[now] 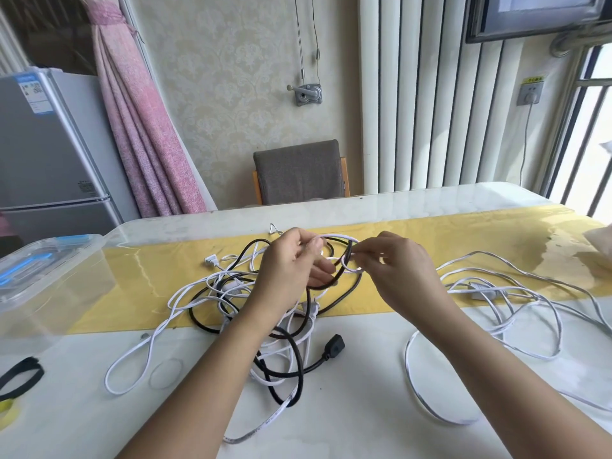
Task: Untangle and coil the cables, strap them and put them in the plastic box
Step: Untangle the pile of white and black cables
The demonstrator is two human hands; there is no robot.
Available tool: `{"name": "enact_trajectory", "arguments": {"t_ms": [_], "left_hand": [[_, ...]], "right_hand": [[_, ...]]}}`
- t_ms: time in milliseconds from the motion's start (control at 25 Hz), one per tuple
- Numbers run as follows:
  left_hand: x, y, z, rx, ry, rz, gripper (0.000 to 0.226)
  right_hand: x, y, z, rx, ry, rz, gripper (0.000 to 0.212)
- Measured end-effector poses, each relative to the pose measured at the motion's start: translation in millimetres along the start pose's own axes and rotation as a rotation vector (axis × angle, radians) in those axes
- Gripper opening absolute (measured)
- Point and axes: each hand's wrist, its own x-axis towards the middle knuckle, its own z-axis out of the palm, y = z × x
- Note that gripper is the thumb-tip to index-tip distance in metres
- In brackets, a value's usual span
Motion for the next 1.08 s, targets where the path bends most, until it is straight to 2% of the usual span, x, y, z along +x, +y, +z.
{"name": "enact_trajectory", "arguments": {"t_ms": [80,120,200,240,320,400,480,520,600,720,800,920,1000,1080], "left_hand": [[4.3,0.2,-5.1,-0.175,0.013,-0.202,0.022],[5.8,-0.3,-8.0,-0.221,0.050,-0.228,0.027],[9.5,-3.9,-14.0,-0.148,0.116,-0.155,0.030],[10.5,-3.6,-17.7,-0.063,0.099,-0.110,0.025],[10.6,-0.3,-22.7,-0.040,-0.106,-0.068,0.015],[10.5,0.8,-25.8,-0.320,-0.337,-0.144,0.027],[10.6,4.6,-28.1,-0.599,-0.379,-0.222,0.031],[10.6,4.5,-30.0,-0.652,-0.359,-0.220,0.031],[10.2,5.1,-29.9,-0.580,-0.342,-0.134,0.020],[8.5,8.5,-28.7,-0.352,-0.370,-0.013,0.010],[9.0,12.0,-26.4,-0.144,-0.350,-0.016,0.015],[17.6,25.7,-20.6,-0.038,-0.239,-0.022,0.020],[24.7,42.2,-17.5,-0.191,-0.168,-0.052,0.022],[29.1,61.7,-14.2,-0.489,-0.187,-0.127,0.023]], "right_hand": [[-0.3,-1.0,-0.9,0.111,-0.099,-0.037,0.011],[-1.2,-1.6,-2.3,0.154,-0.151,-0.058,0.012],[-2.3,-1.1,-4.4,0.227,-0.266,-0.099,0.014],[-2.8,-0.5,-5.6,0.271,-0.326,-0.120,0.015],[-1.1,2.3,-8.2,0.362,-0.411,-0.155,0.014],[2.1,4.7,-11.4,0.363,-0.414,-0.148,0.014],[5.7,8.2,-14.5,0.259,-0.342,-0.111,0.014],[6.3,9.0,-16.0,0.200,-0.312,-0.097,0.015],[4.9,8.2,-18.6,0.197,-0.323,-0.070,0.020],[2.4,4.7,-20.5,0.395,-0.399,-0.037,0.023],[4.5,6.2,-17.7,0.403,-0.328,-0.055,0.019],[5.0,8.0,-10.7,0.273,-0.030,-0.175,0.014],[2.2,5.8,-9.5,0.177,0.198,-0.321,0.012],[1.4,3.8,-5.4,0.114,0.367,-0.455,0.013]]}}
